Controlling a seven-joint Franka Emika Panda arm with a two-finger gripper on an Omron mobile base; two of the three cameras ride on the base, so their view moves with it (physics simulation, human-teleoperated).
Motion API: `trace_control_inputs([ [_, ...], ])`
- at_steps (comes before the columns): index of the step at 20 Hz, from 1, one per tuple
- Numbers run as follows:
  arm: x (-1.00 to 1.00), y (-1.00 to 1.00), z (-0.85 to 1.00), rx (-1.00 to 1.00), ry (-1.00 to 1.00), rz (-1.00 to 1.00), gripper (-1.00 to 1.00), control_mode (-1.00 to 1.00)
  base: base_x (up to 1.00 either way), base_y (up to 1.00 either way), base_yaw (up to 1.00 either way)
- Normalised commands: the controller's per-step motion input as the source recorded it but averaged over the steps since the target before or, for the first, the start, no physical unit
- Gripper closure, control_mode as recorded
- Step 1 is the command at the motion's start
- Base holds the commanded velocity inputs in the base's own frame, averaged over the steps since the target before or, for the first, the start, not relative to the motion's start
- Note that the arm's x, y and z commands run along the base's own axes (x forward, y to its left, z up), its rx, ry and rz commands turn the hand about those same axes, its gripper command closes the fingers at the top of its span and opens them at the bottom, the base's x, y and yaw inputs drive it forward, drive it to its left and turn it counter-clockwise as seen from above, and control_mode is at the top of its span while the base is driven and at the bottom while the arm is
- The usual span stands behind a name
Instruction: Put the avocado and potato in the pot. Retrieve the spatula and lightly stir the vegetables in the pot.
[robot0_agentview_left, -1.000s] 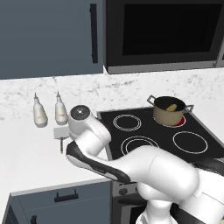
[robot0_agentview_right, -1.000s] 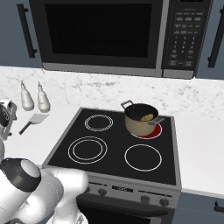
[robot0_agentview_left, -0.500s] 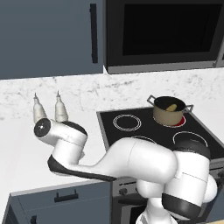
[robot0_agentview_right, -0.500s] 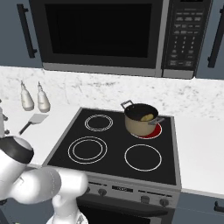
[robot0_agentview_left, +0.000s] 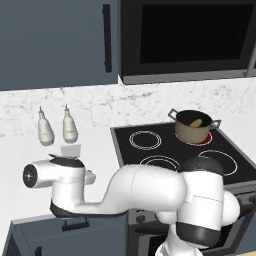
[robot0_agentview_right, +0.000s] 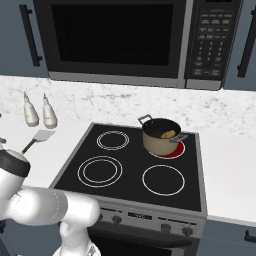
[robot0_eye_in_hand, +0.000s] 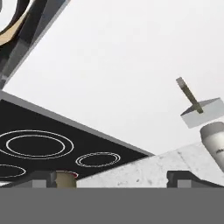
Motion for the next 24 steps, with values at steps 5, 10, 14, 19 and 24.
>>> trace_control_inputs([
  [5,0.0,-0.31,-0.33,-0.01,-0.16,0.23,-1.0,-1.0,0.0,0.0,0.0],
  [10,0.03,-0.27,-0.29,0.0,-0.15,0.23,-1.0,-1.0,0.0,0.0,0.0],
  [14,0.28,-0.02,-0.09,0.0,-0.02,0.15,-1.0,-1.0,0.0,0.0,0.0],
  [19,0.4,0.03,0.0,0.0,0.0,0.09,-1.0,-1.0,0.0,0.0,0.0],
  [24,0.22,0.16,-0.14,0.0,0.0,0.05,-1.0,-1.0,0.0,0.0,0.0],
])
